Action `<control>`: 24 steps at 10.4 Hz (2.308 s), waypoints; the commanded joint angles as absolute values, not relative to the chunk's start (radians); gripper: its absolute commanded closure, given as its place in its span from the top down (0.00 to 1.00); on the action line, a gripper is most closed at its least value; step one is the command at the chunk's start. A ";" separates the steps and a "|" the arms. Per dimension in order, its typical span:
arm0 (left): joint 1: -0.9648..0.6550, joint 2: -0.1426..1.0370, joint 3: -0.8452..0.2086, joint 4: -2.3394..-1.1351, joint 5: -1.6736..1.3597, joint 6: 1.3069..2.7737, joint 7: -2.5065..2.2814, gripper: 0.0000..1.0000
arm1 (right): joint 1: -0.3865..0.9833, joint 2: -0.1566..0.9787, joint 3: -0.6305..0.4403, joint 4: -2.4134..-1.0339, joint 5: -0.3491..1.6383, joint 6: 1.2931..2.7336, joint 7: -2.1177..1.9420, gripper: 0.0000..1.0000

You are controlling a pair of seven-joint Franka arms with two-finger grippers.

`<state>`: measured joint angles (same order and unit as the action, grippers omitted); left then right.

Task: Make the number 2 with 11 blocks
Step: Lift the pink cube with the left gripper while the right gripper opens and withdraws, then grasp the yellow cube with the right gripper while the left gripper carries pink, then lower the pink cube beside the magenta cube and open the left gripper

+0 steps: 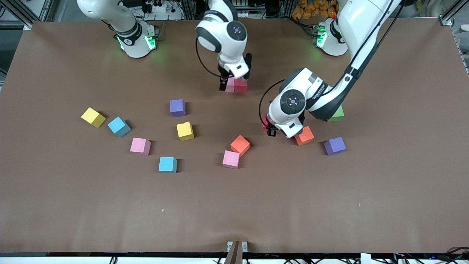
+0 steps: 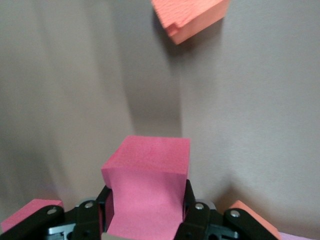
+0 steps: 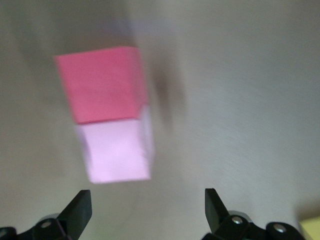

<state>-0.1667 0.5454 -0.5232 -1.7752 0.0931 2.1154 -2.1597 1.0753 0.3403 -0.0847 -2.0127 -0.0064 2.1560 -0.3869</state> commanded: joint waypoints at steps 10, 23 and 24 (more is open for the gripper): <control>-0.176 0.463 -0.618 -2.097 0.080 2.384 -2.413 0.24 | 0.660 0.534 -0.141 -1.833 -0.011 2.233 0.036 1.00; -0.231 0.387 -0.718 -2.327 0.080 2.603 -2.571 0.23 | 0.631 0.554 -0.140 -1.916 0.176 2.347 0.143 1.00; -0.247 0.391 -0.718 -2.329 0.080 2.608 -2.580 0.23 | 0.629 0.554 -0.140 -1.922 0.176 2.349 0.143 1.00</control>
<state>-0.2247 0.4187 -0.7167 -2.3068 0.0931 2.5894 -2.5467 0.6491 0.5608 -0.1530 -1.9077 0.1608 2.3388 0.1449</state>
